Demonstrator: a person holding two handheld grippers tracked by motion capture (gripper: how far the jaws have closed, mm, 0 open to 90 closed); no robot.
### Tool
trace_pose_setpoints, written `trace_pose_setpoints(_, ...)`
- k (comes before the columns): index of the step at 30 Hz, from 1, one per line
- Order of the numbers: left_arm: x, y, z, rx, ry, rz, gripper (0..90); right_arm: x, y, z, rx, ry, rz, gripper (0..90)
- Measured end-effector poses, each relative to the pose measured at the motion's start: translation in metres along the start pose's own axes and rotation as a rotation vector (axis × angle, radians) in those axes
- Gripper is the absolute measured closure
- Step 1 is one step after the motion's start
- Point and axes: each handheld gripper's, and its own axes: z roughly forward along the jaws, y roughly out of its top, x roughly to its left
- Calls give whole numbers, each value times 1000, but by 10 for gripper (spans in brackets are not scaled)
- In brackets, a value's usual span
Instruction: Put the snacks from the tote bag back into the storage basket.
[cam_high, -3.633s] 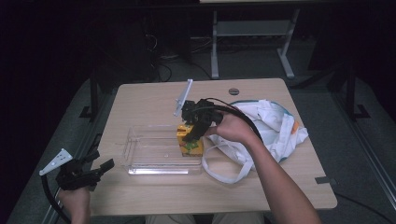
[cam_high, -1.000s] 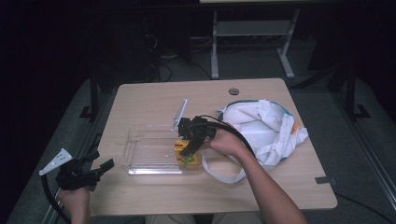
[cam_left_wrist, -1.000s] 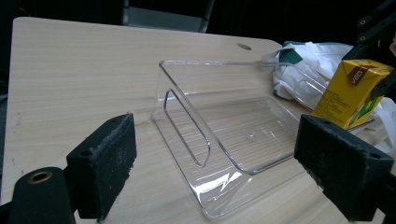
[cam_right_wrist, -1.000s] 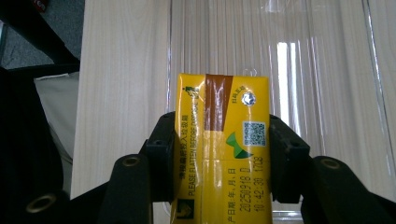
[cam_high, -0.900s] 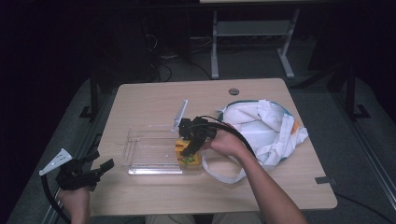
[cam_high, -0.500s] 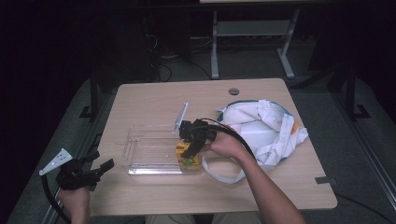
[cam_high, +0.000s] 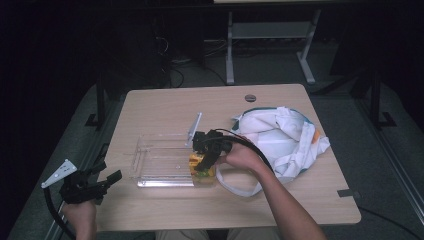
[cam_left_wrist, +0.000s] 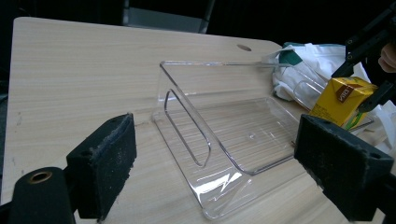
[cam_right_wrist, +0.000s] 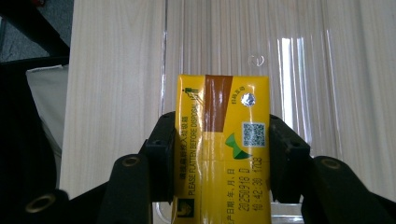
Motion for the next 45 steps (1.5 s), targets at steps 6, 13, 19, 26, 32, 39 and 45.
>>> trace_pose_setpoints(6,0,0,0,0,0,0,126,0,-1,1,-1,9,5,515)
trace_pose_setpoints(13,0,0,0,2,-1,1,126,0,-3,0,-4,14,4,514)
trace_pose_setpoints(19,0,0,0,-1,0,-1,126,0,-5,-1,-2,22,12,513)
trace_pose_setpoints(26,0,0,0,-2,0,-1,126,0,-6,-2,-9,29,13,511)
trace_pose_setpoints(32,-1,0,1,1,-2,2,126,1,-6,-2,-11,33,17,510)
trace_pose_setpoints(39,-1,0,1,3,-3,5,126,1,-7,-2,-16,34,19,507)
trace_pose_setpoints(45,-1,0,1,4,-3,5,126,3,-6,-2,-18,33,17,503)
